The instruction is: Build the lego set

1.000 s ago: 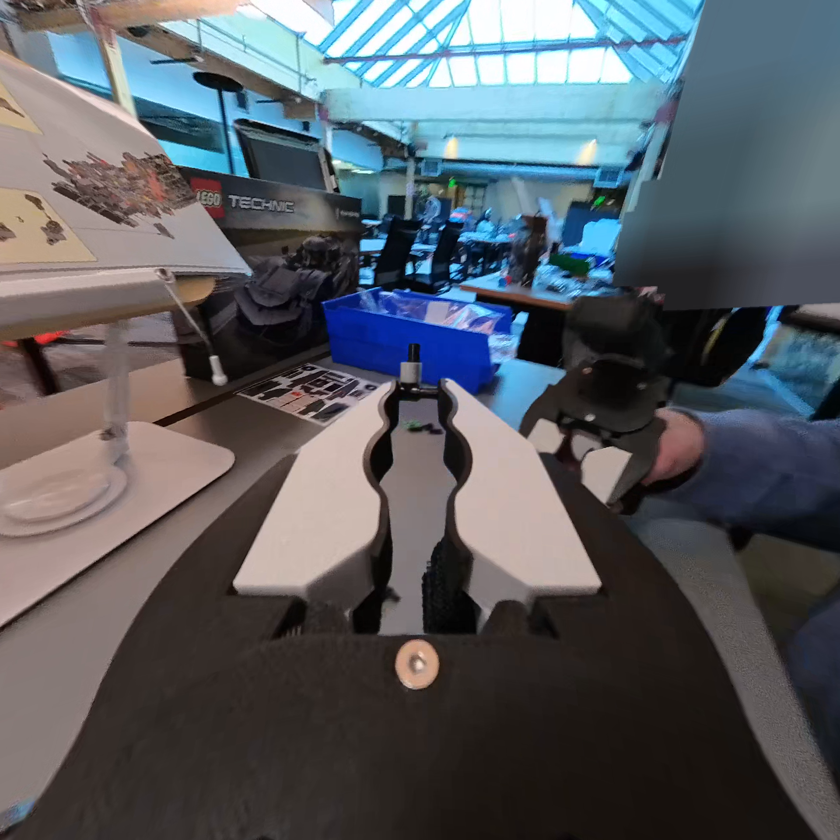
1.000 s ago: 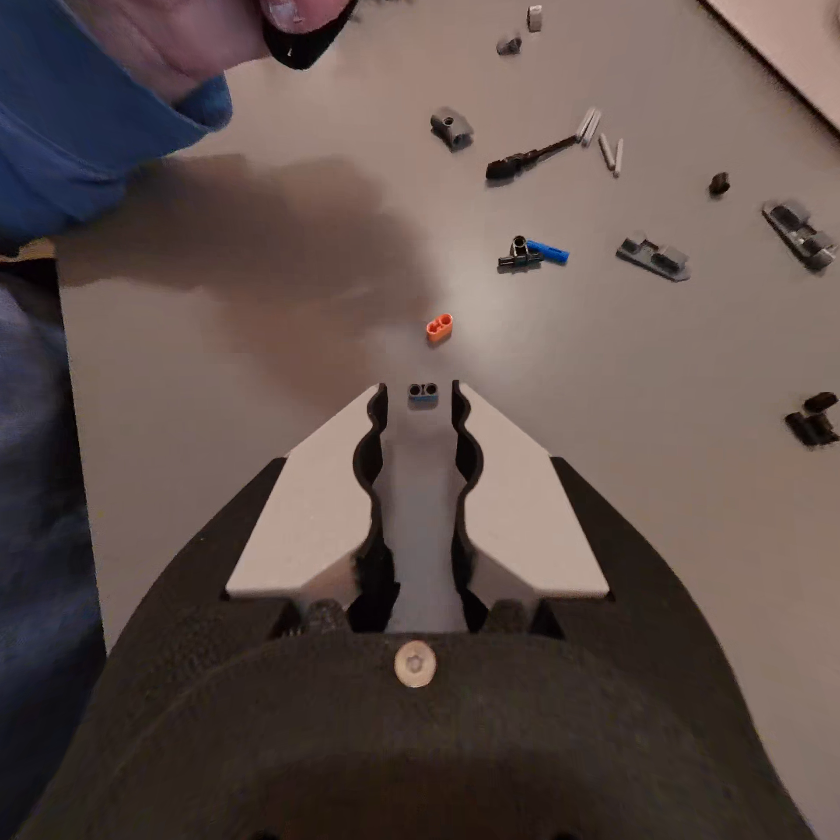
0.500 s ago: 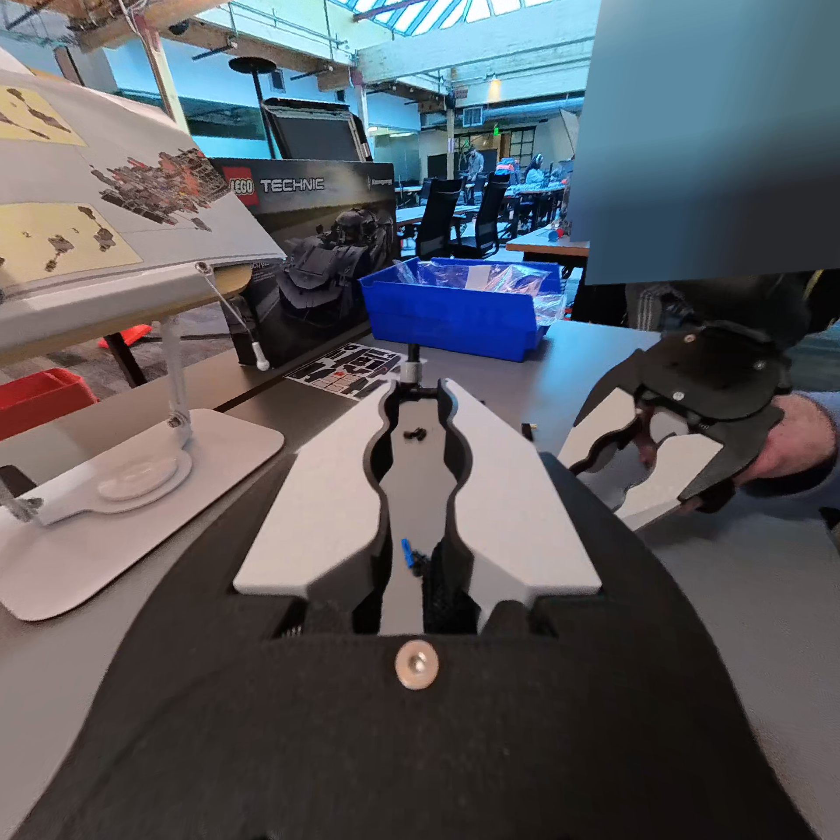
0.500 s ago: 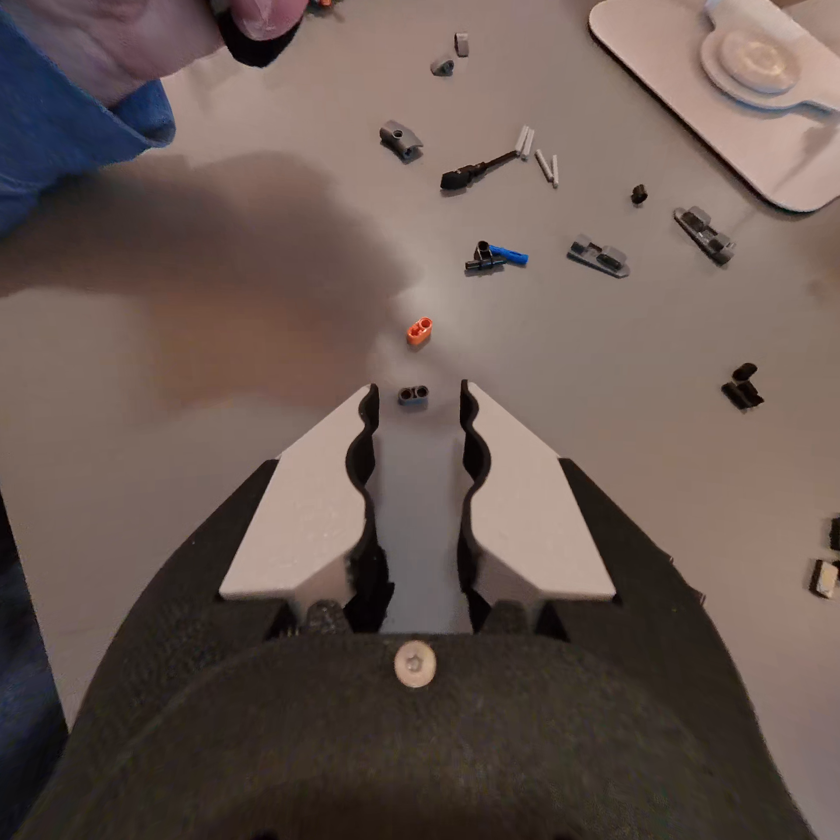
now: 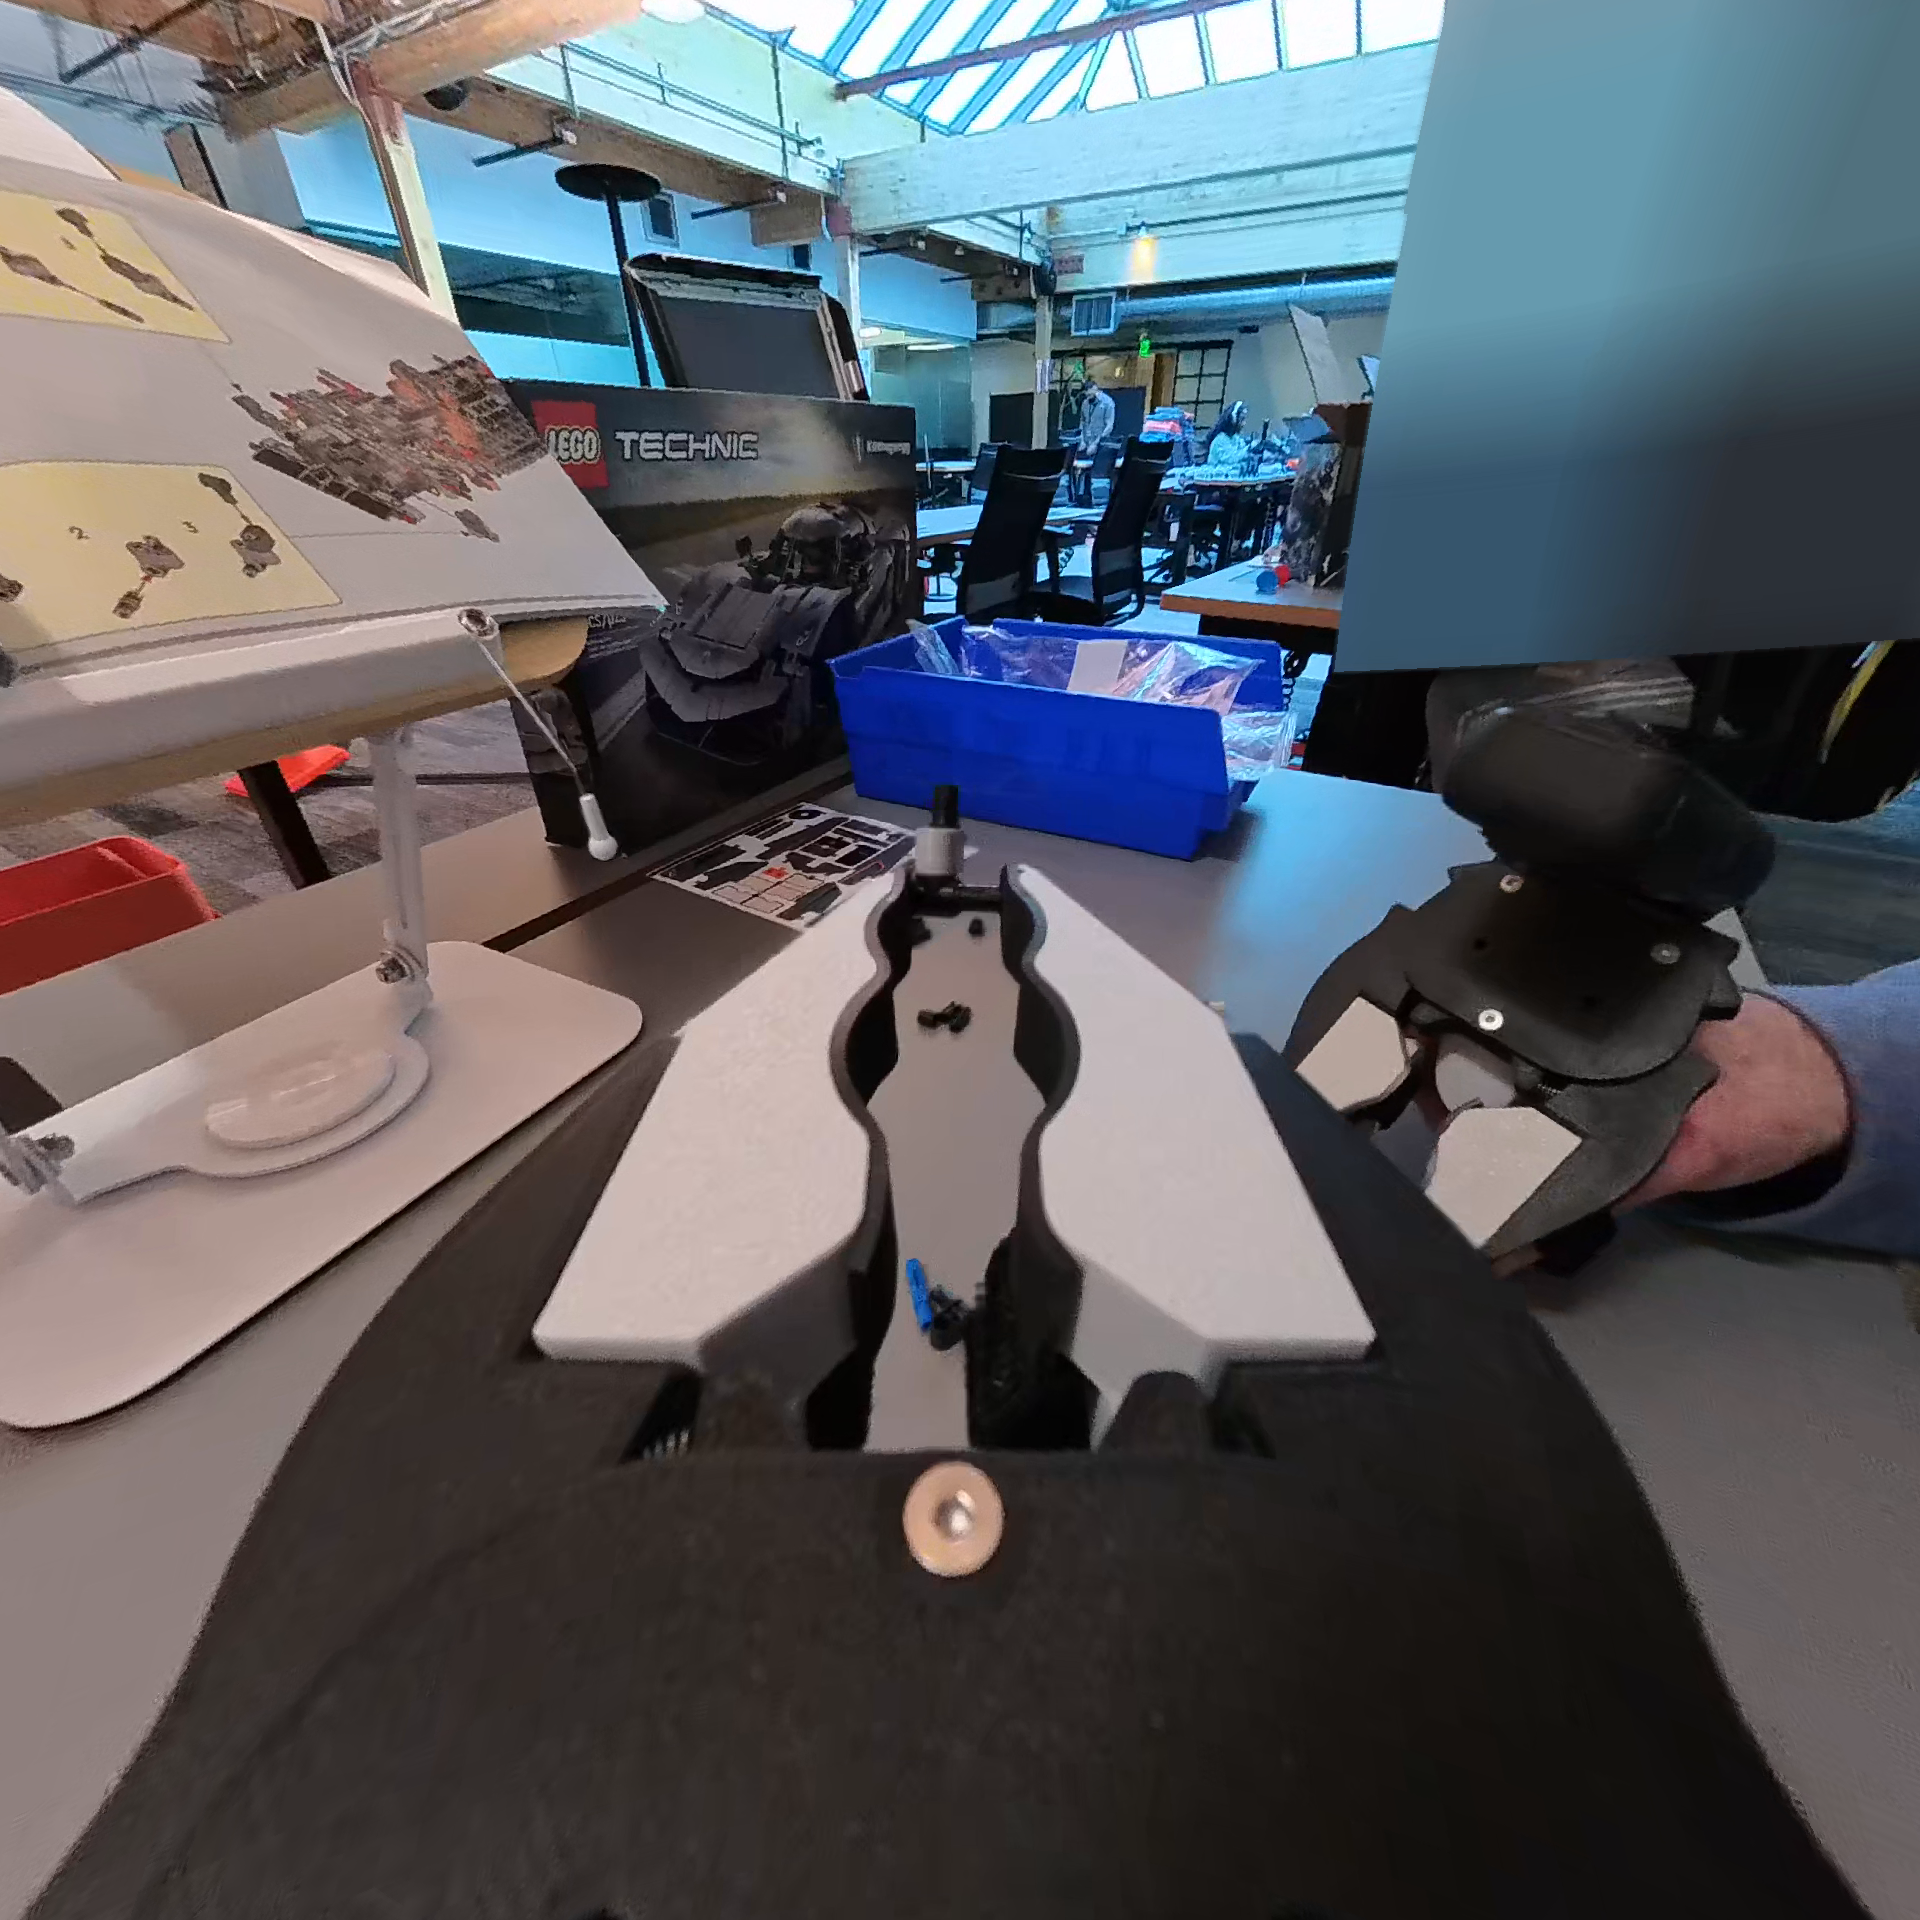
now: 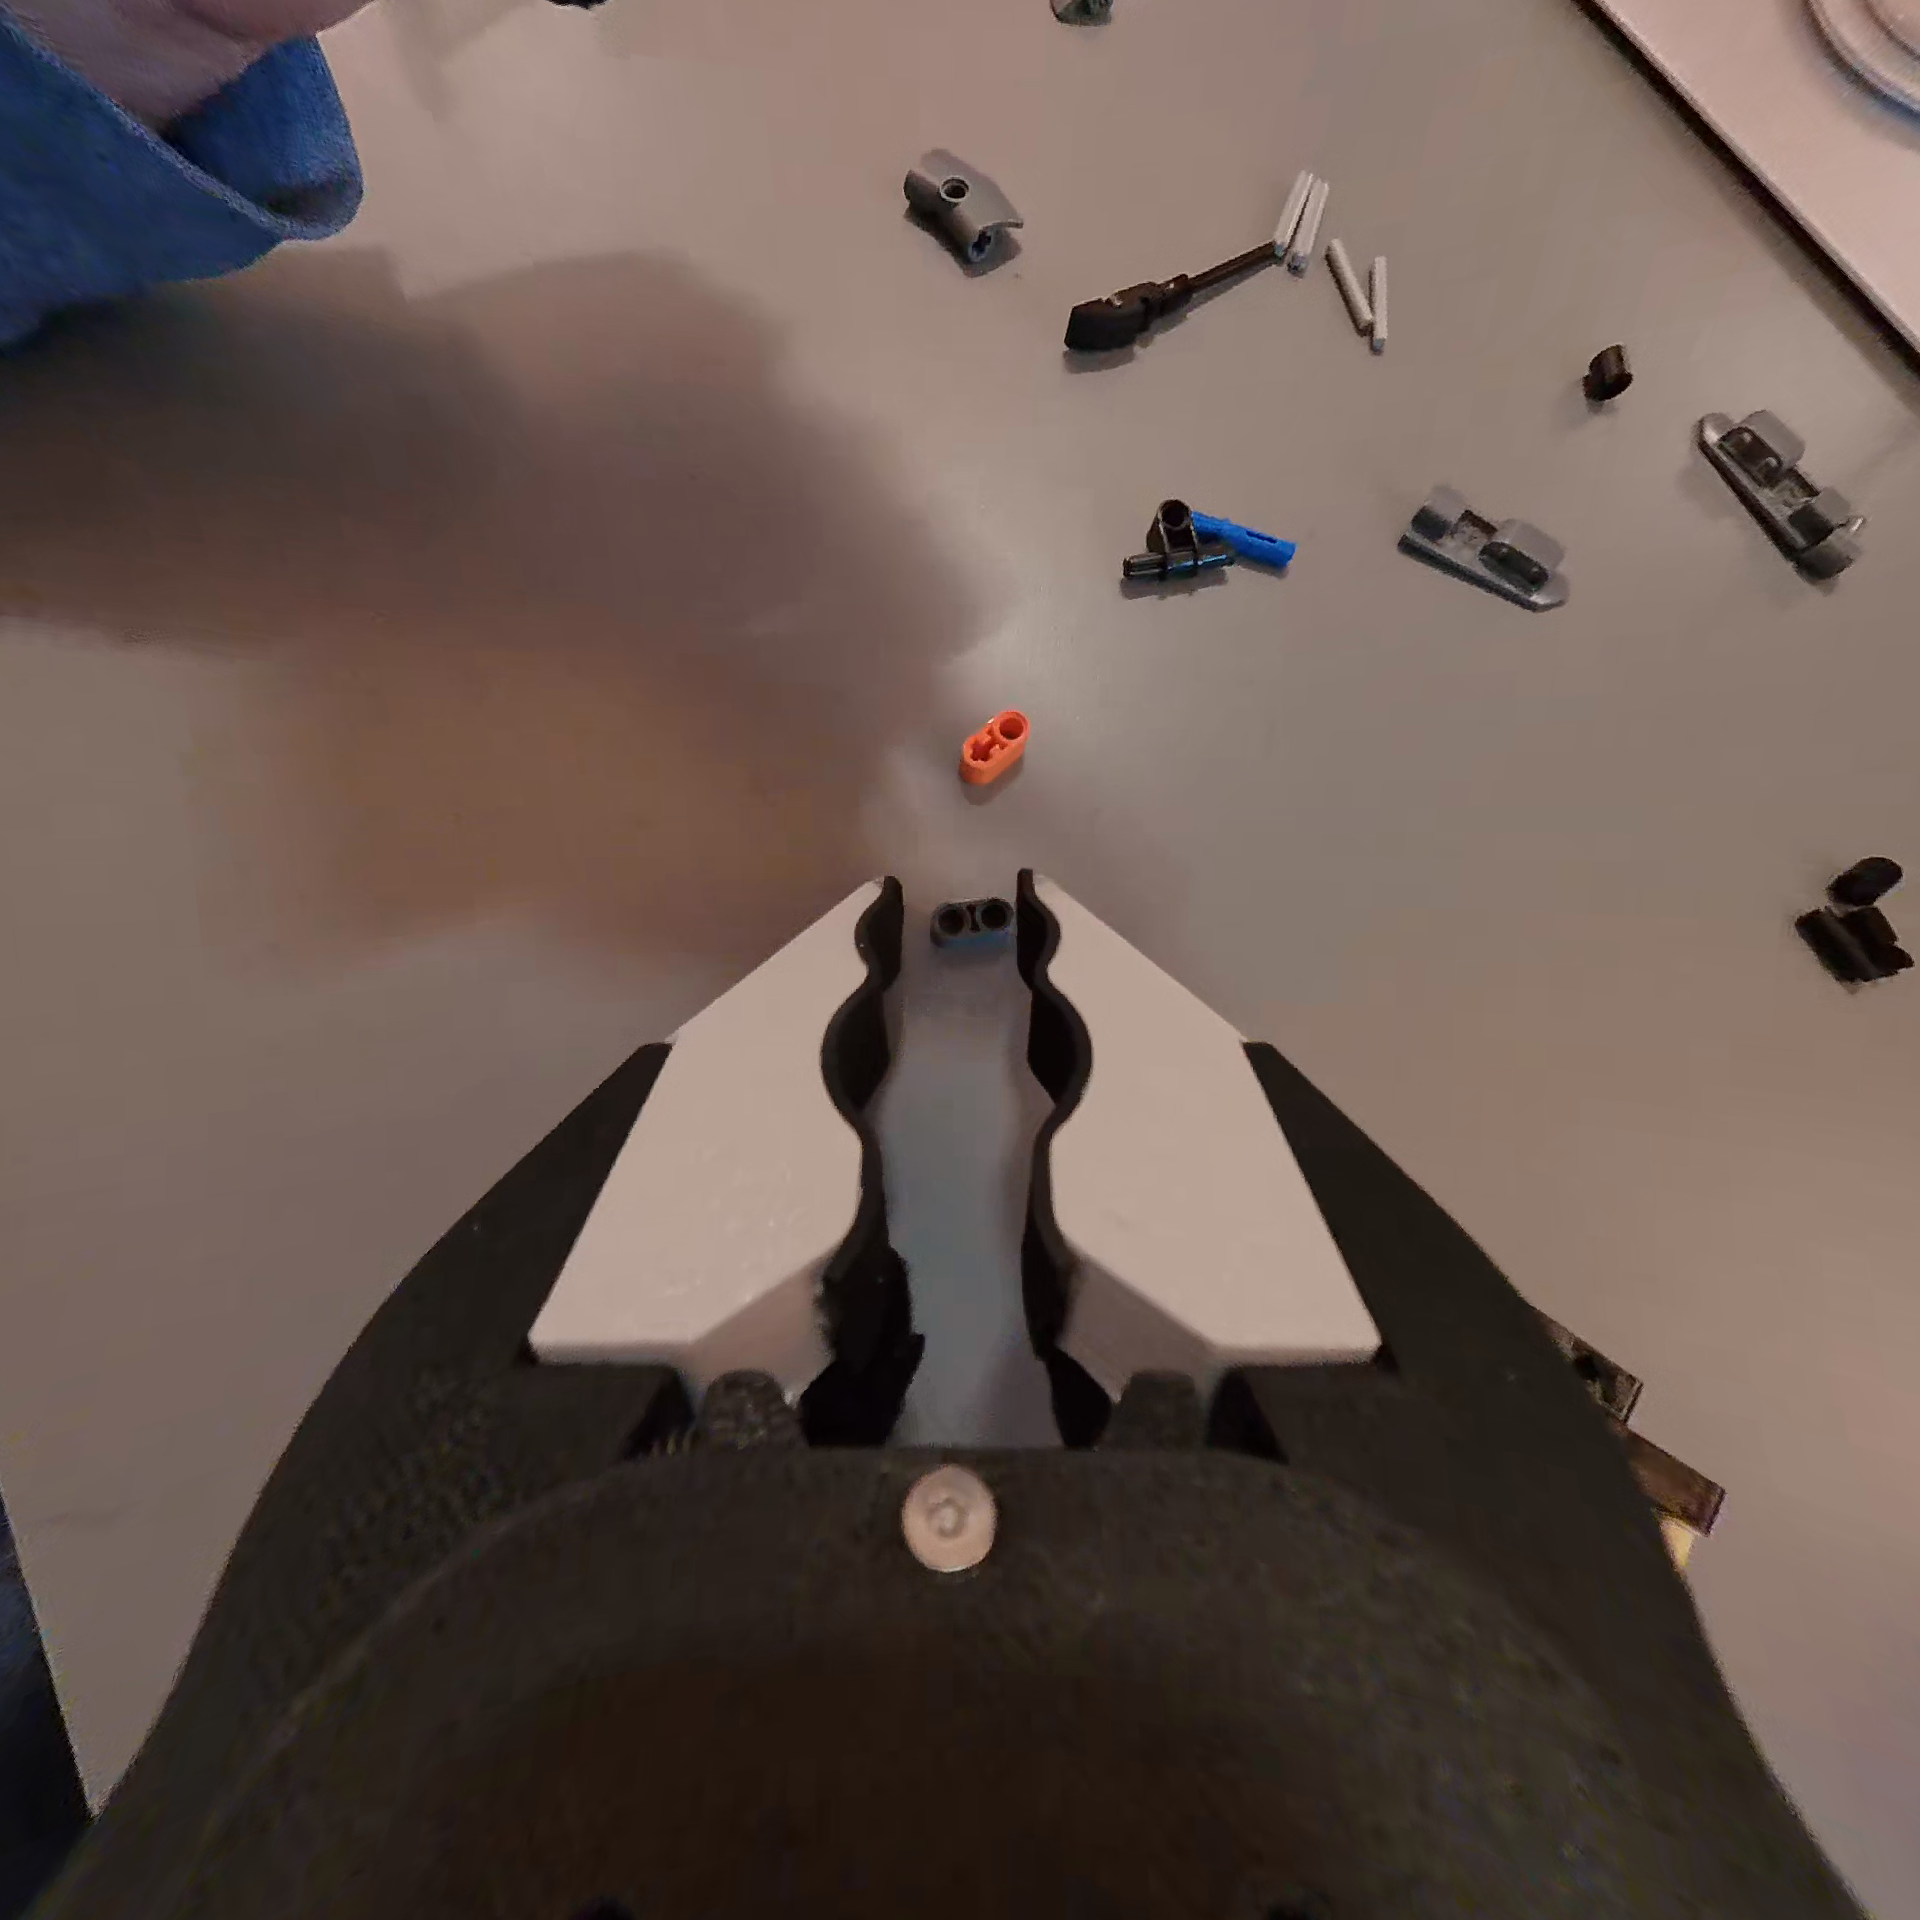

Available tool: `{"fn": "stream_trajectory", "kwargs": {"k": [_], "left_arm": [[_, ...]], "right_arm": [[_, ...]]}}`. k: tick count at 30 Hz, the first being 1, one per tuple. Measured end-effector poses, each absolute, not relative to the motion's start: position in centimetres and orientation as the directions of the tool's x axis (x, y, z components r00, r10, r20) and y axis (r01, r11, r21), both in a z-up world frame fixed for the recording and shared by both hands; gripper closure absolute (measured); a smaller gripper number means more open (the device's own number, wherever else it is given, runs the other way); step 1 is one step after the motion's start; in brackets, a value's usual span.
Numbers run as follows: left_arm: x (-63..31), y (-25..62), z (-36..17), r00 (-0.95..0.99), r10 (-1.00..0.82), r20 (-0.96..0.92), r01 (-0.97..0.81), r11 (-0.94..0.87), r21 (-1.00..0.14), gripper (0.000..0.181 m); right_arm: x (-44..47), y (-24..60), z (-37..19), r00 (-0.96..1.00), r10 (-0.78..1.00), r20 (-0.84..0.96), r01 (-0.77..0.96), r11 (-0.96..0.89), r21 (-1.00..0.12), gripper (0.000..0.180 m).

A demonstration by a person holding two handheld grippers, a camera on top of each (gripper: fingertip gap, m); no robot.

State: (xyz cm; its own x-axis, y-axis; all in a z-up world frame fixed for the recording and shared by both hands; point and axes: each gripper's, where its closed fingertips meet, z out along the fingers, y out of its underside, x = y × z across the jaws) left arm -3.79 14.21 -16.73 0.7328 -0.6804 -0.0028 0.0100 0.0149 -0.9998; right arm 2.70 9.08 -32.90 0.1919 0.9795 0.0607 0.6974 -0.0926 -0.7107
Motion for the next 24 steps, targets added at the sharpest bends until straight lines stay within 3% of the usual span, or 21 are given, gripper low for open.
{"fn": "stream_trajectory", "kwargs": {"k": [10,16,24], "left_arm": [[-3.9,14.1,-14.9,0.703,-0.704,0.103,0.154,0.01,-0.988,0.166],[-4.6,14.4,-14.0,0.721,-0.679,0.135,0.207,0.024,-0.978,0.167],[-4.9,13.7,-12.5,0.592,-0.762,0.263,0.39,-0.015,-0.921,0.166]], "right_arm": [[2.7,8.7,-32.9,0.181,0.98,0.086,0.7,-0.067,-0.711,0.167],[2.6,9.0,-31.7,0.221,0.971,0.093,0.657,-0.077,-0.75,0.146],[3.0,8.8,-30.1,0.248,0.966,0.069,0.606,-0.098,-0.789,0.142]]}}
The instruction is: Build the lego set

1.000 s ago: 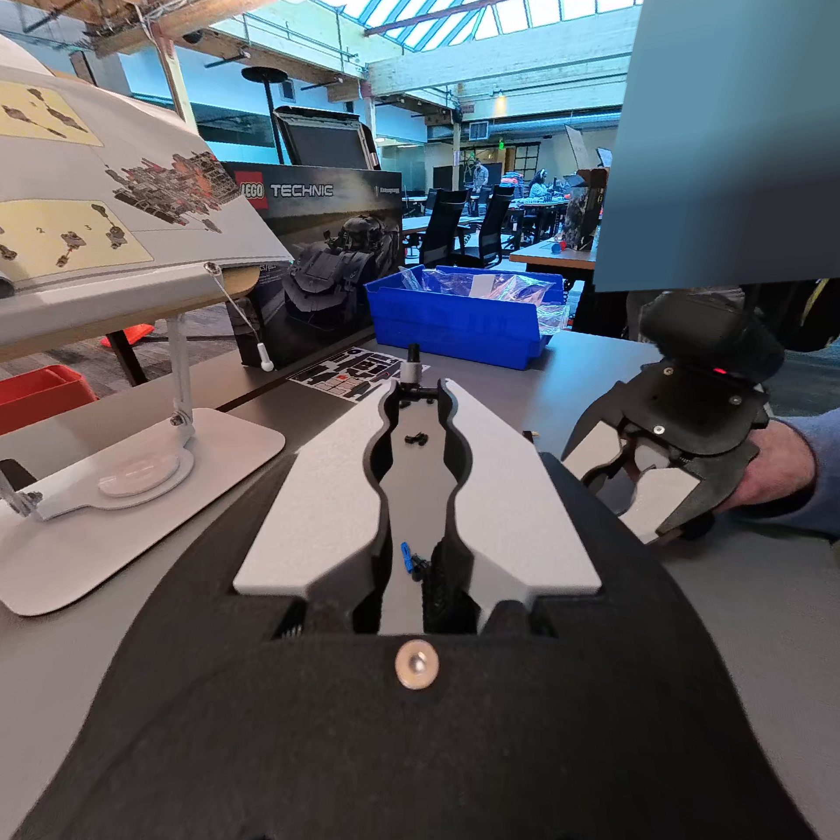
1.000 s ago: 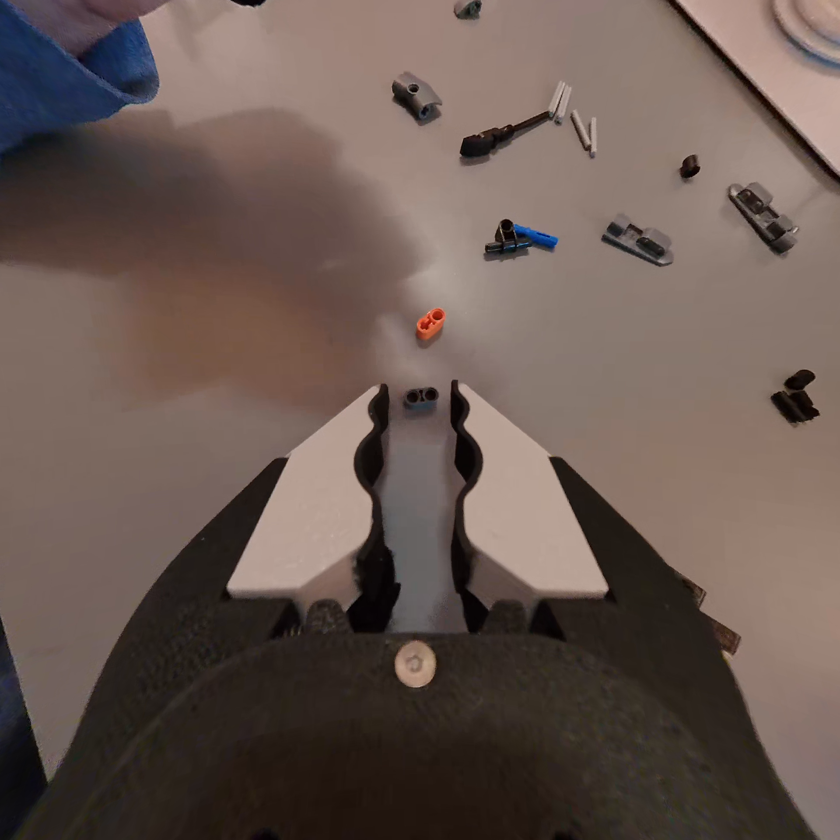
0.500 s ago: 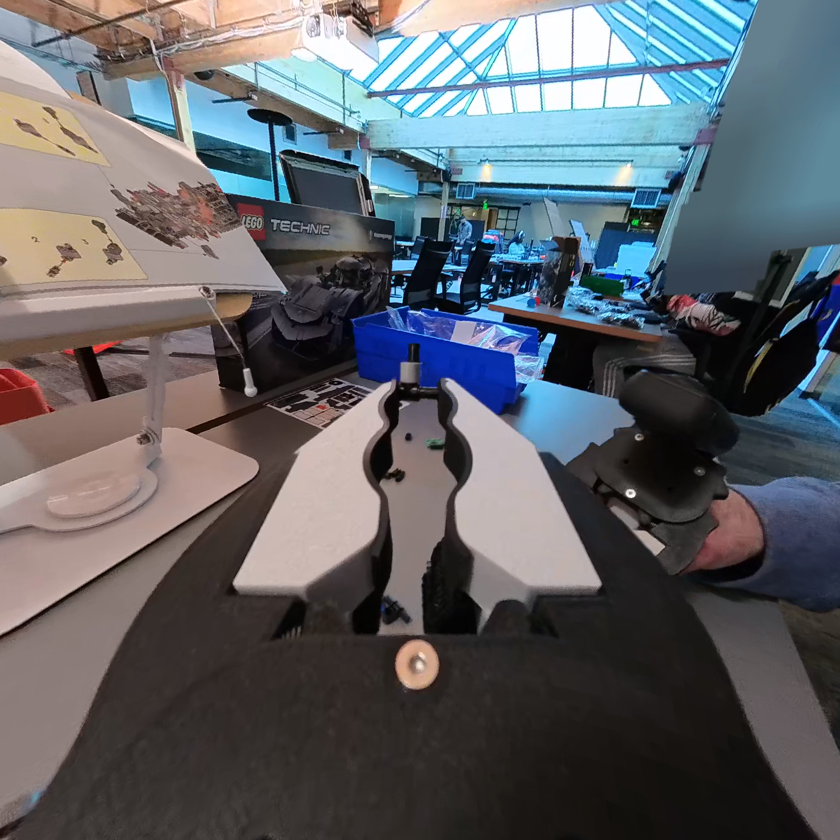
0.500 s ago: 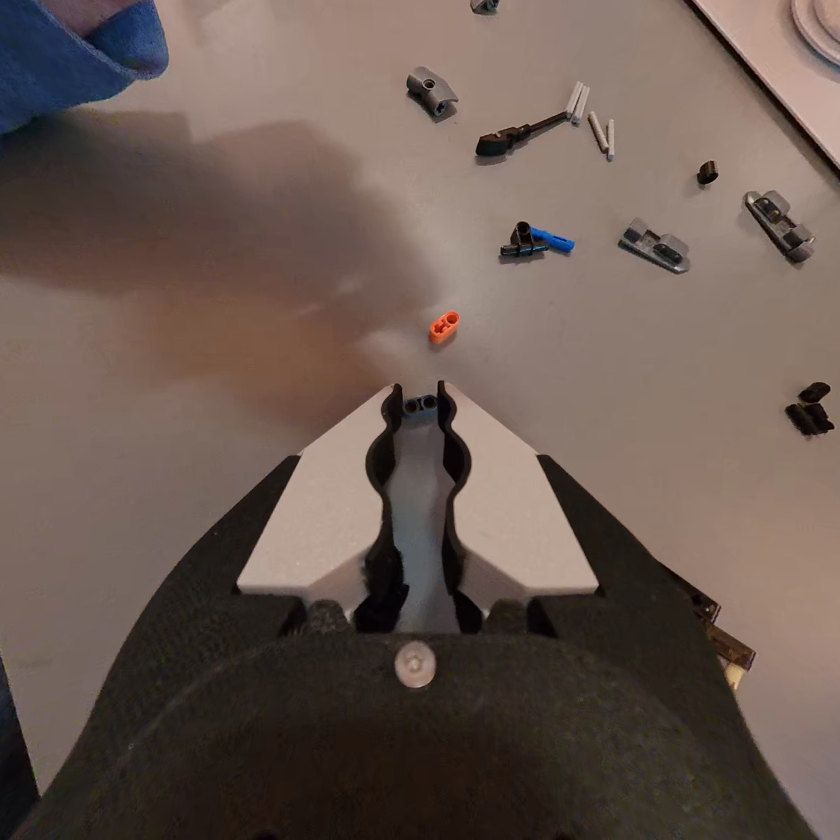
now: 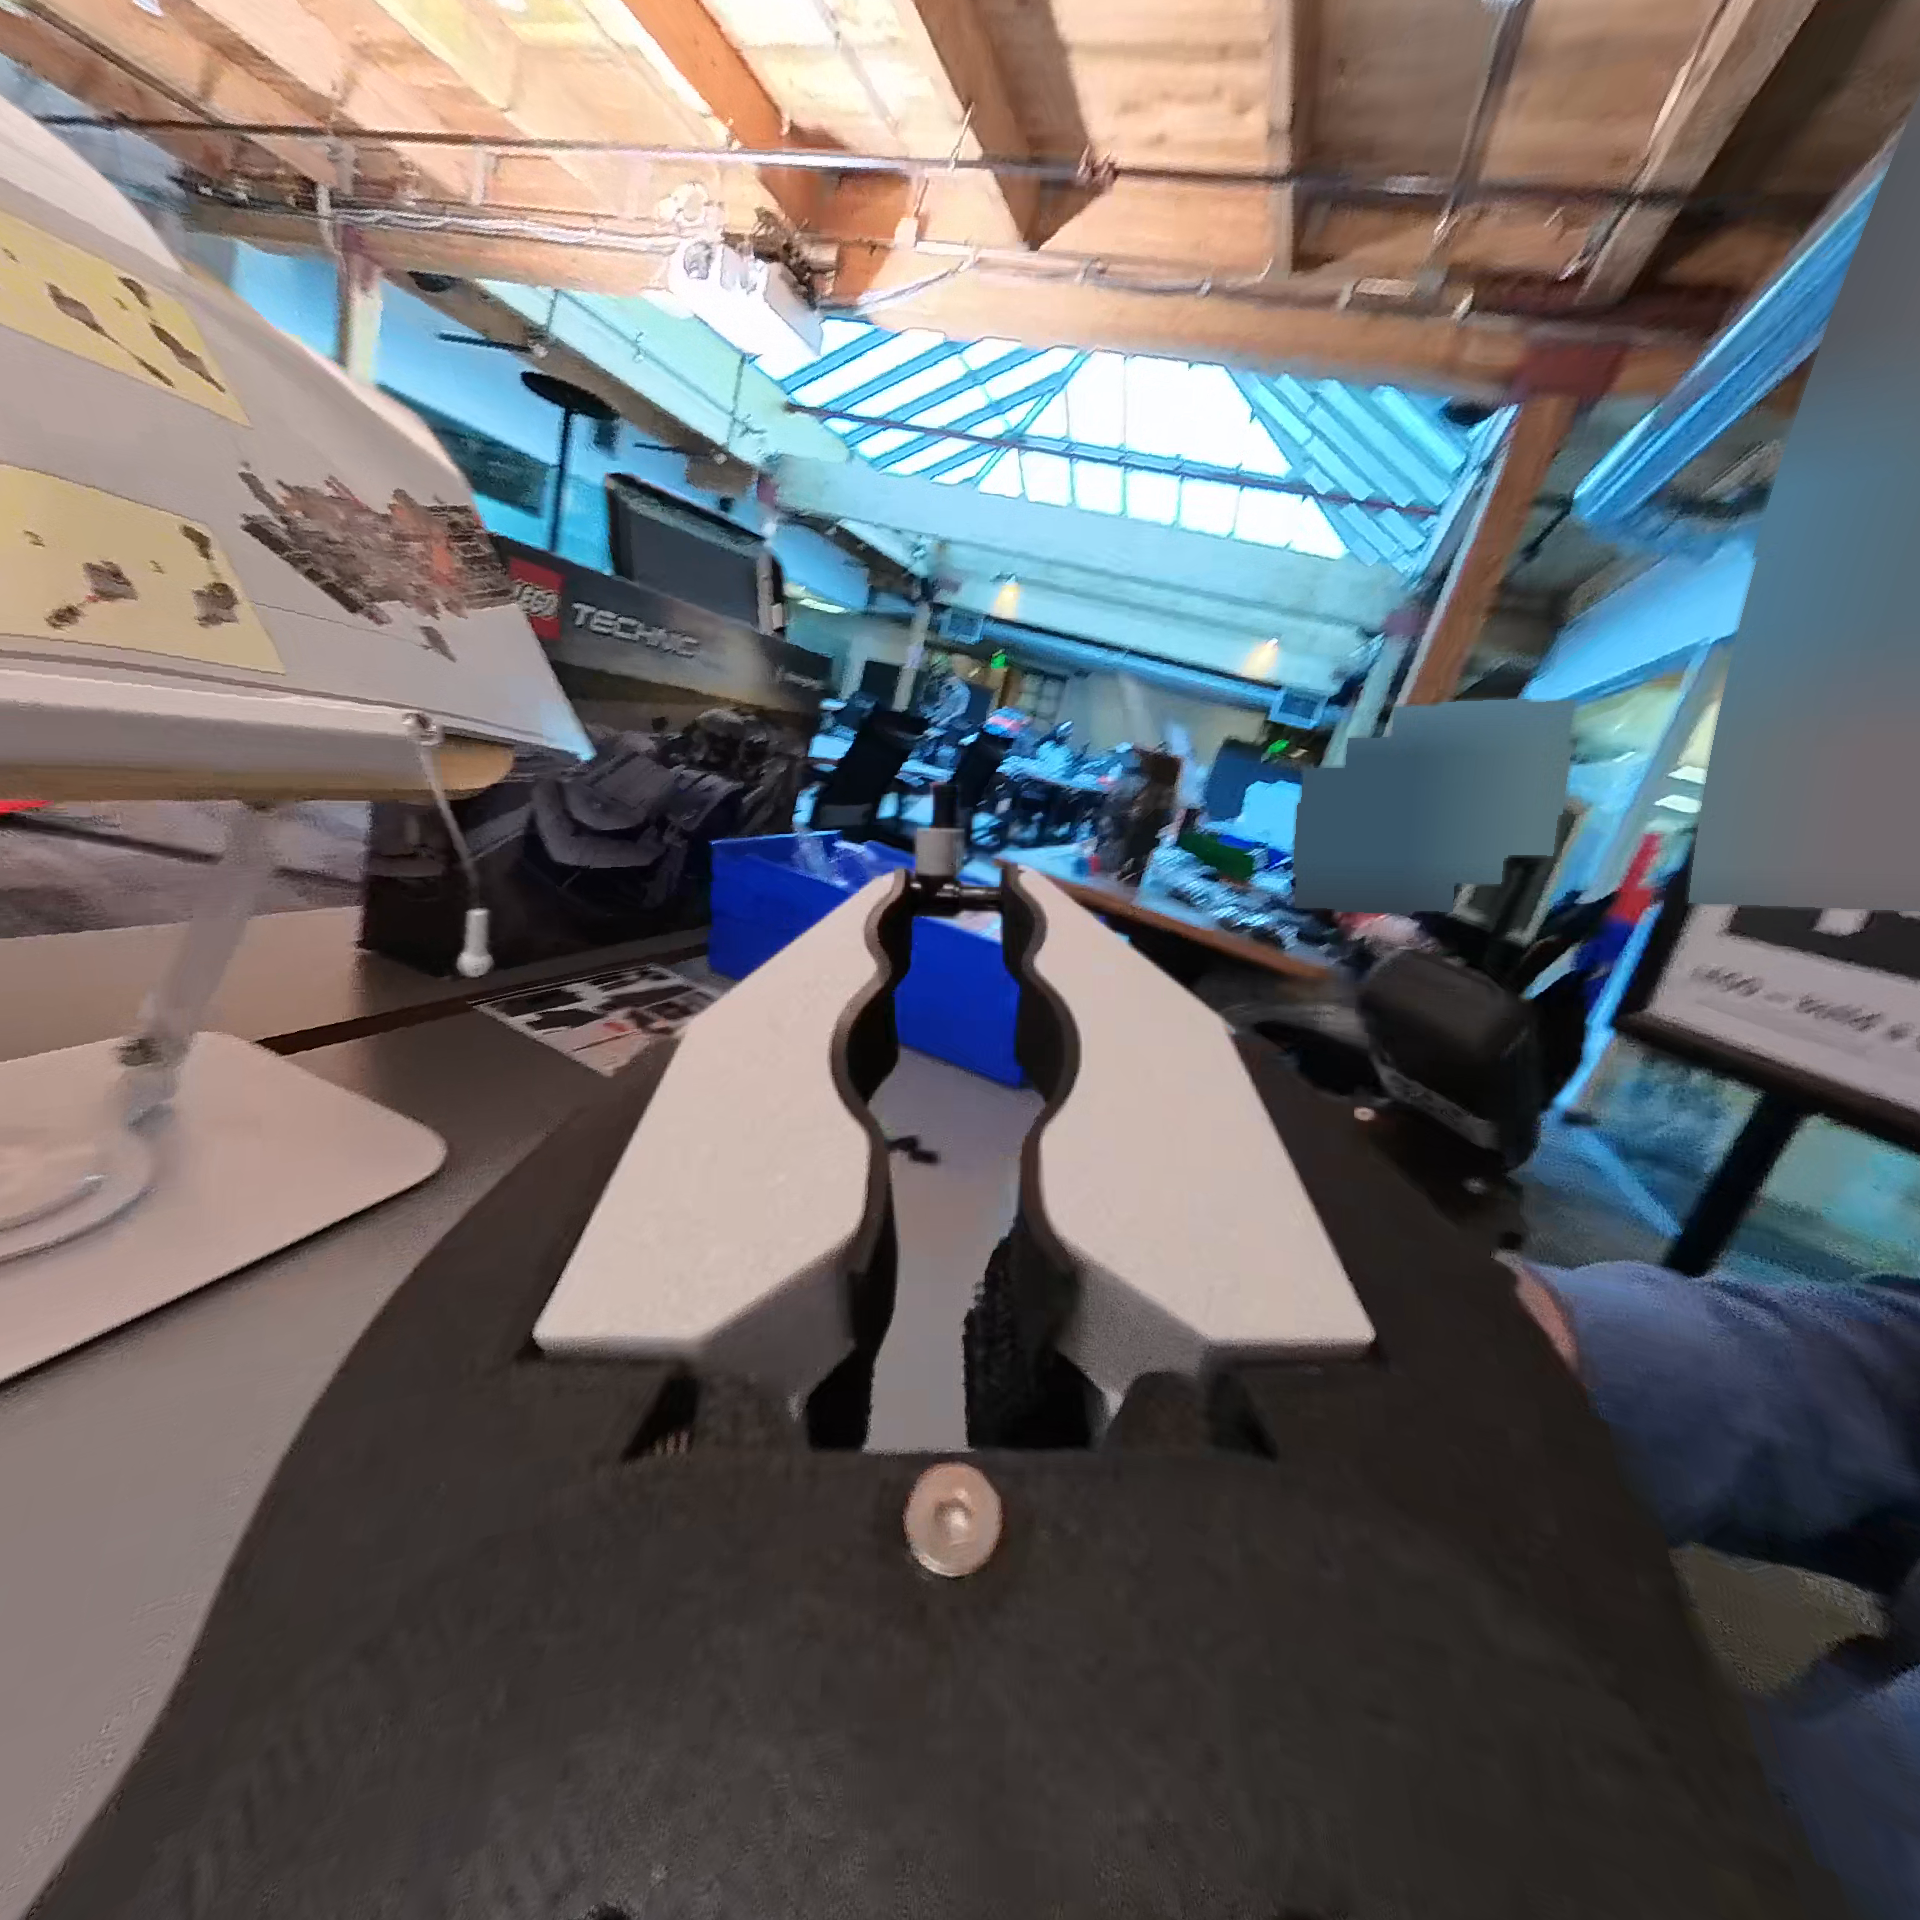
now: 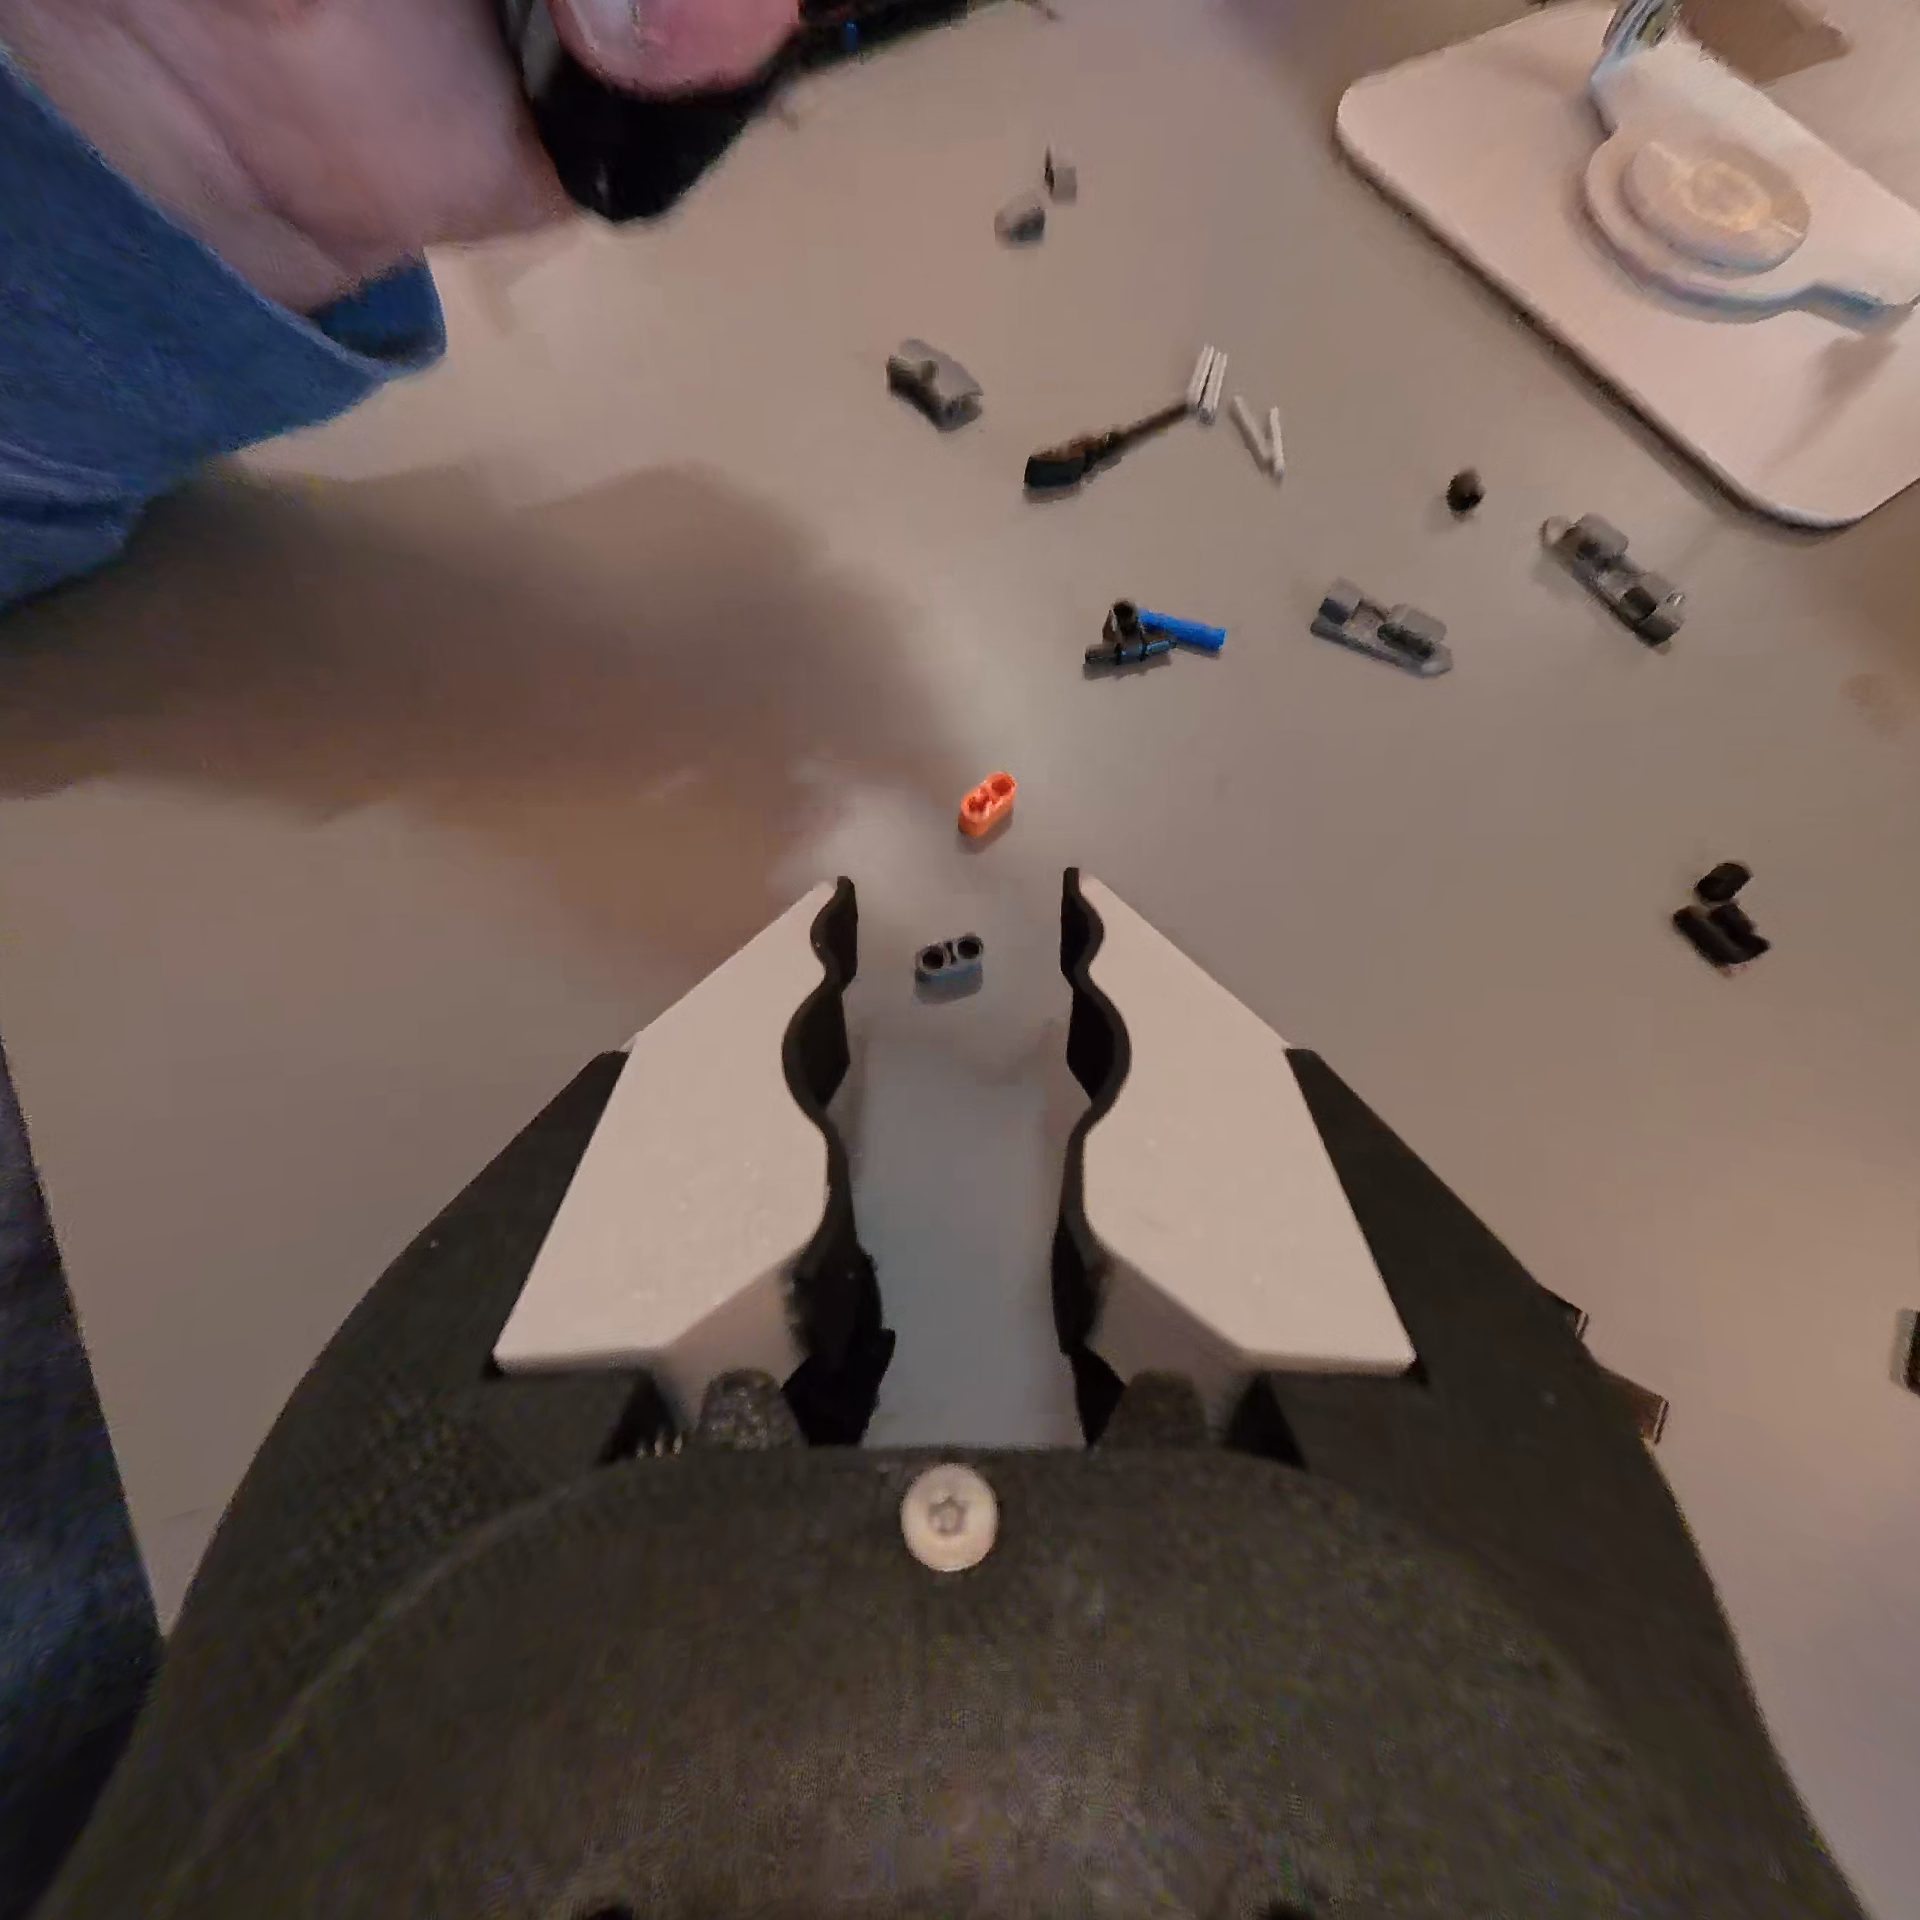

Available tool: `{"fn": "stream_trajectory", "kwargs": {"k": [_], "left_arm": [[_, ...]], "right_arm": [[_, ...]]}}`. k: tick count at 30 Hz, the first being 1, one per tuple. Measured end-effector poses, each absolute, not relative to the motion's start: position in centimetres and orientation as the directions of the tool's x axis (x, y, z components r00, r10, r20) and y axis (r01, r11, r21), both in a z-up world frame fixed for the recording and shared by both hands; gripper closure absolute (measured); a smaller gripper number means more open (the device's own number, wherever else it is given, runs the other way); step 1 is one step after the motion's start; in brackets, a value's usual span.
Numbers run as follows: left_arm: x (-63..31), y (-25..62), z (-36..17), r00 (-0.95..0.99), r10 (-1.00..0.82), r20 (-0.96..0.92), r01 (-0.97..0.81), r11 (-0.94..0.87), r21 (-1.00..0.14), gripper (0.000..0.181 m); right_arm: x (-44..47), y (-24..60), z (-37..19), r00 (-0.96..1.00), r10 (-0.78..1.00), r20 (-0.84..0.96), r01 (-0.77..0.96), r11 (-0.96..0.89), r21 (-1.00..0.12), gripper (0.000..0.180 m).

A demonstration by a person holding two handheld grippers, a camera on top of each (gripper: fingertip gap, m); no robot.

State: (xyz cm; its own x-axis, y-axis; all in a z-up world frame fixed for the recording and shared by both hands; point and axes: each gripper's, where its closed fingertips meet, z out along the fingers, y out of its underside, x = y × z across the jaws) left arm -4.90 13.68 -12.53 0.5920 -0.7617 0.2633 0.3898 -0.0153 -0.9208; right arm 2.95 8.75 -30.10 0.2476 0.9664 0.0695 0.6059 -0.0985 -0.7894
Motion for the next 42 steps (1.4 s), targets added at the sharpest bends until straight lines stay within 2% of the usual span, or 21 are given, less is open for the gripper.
{"fn": "stream_trajectory", "kwargs": {"k": [5,13,33,42], "left_arm": [[-5.2,12.8,-11.3,0.43,-0.834,0.345,0.526,-0.08,-0.847,0.167],[-5.2,11.7,-10.5,0.213,-0.903,0.373,0.609,-0.176,-0.773,0.166],[-5.1,11.5,-10.9,0.127,-0.923,0.364,0.573,-0.232,-0.786,0.167],[-4.9,11.1,-11.1,0.085,-0.925,0.37,0.56,-0.263,-0.786,0.167]], "right_arm": [[2.4,9.1,-26.4,0.26,0.965,0.041,0.506,-0.1,-0.857,0.141],[2.7,9.0,-27.0,0.258,0.966,0.021,0.515,-0.119,-0.849,0.141],[3.3,8.9,-29.9,0.226,0.973,0.039,0.615,-0.111,-0.781,0.142],[4.0,9.7,-28.9,0.074,0.994,0.084,0.623,0.019,-0.782,0.152]]}}
